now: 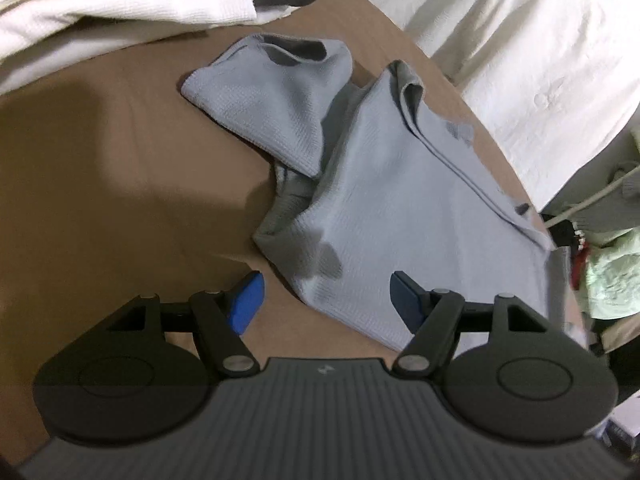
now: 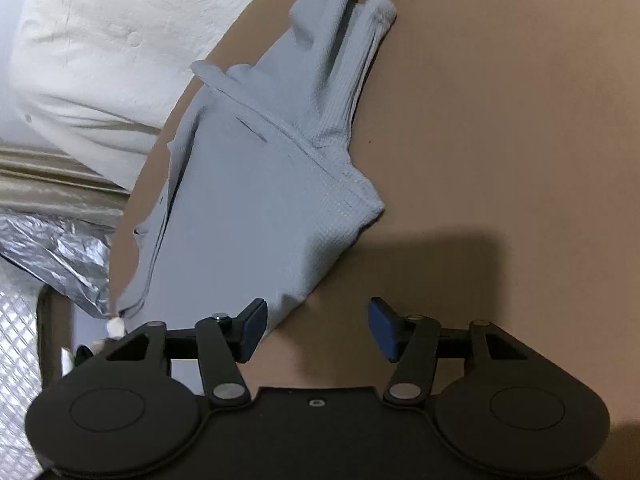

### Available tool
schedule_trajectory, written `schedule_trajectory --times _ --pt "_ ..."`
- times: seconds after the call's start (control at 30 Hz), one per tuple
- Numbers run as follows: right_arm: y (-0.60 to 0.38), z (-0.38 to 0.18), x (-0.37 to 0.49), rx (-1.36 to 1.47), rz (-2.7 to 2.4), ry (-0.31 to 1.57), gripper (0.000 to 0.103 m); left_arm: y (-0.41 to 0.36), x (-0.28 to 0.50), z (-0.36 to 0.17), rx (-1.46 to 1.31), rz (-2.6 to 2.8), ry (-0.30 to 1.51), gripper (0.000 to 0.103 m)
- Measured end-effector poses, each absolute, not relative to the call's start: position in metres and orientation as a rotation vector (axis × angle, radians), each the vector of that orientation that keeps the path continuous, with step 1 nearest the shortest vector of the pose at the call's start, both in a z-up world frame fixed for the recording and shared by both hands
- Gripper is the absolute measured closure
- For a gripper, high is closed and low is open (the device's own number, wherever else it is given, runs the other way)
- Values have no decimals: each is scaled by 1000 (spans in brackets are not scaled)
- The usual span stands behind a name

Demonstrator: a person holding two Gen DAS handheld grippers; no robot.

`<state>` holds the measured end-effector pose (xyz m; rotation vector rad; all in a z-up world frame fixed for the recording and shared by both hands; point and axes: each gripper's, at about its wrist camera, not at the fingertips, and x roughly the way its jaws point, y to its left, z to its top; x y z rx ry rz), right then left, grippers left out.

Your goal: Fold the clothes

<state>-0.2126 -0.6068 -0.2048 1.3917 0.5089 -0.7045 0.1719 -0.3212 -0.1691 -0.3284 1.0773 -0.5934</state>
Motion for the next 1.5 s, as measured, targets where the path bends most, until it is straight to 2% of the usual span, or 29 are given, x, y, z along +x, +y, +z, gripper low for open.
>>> schedule_trajectory --times 0.13,0.23,0.3,0.33,0.37,0.4,0.53,0.7,0.8,0.87,0.97,1.03,1.1,1.17,1.2,1.23,1.37,1.43,1.5 --pt "-632 -228 -204 1415 -770 389 41 -339 167 -174 -220 -574 998 33" --pt "-639 -233 -190 1309 -769 332 42 -353 171 -181 -209 -563 940 17" --pt "-642 -230 -177 1190 -776 337 64 -361 174 -186 -203 -558 900 20" --pt "-643 -228 -170 1133 -780 351 94 -366 174 -187 -153 -565 870 54" --pt "-643 -225 -165 1078 -789 376 94 -370 172 -185 -115 -567 856 90" --pt "-642 -220 -162 1029 -803 392 95 -373 170 -184 -86 -567 844 95" --pt "-613 -166 -181 857 -817 376 98 -339 164 -155 -312 -533 914 95" --pt "-602 -161 -207 904 -818 624 98 -290 104 -126 -282 -522 954 95" --pt "-608 -175 -210 959 -822 719 96 -298 92 -162 -136 -456 1066 94" --pt "-613 -179 -202 957 -832 760 92 -312 91 -168 -45 -443 1037 94" --pt "-614 -169 -202 929 -828 742 94 -327 79 -151 74 -416 976 94" --pt "-608 -157 -208 891 -818 723 95 -316 76 -135 52 -435 967 94" --pt "-588 -137 -212 772 -804 727 92 -297 69 -118 24 -458 947 94" --pt "-579 -125 -214 691 -812 771 71 -291 70 -121 99 -428 948 85" --pt "-583 -124 -212 676 -837 802 49 -290 72 -126 155 -396 957 84" --pt "-587 -123 -212 676 -858 810 38 -289 74 -130 207 -364 965 84" --pt "-630 -135 -249 975 -828 608 36 -287 73 -123 231 -329 902 87" --pt "-654 -148 -274 1114 -829 544 36 -299 63 -105 204 -413 831 84" --pt "-673 -155 -289 1139 -875 542 36 -310 52 -87 177 -495 759 80"
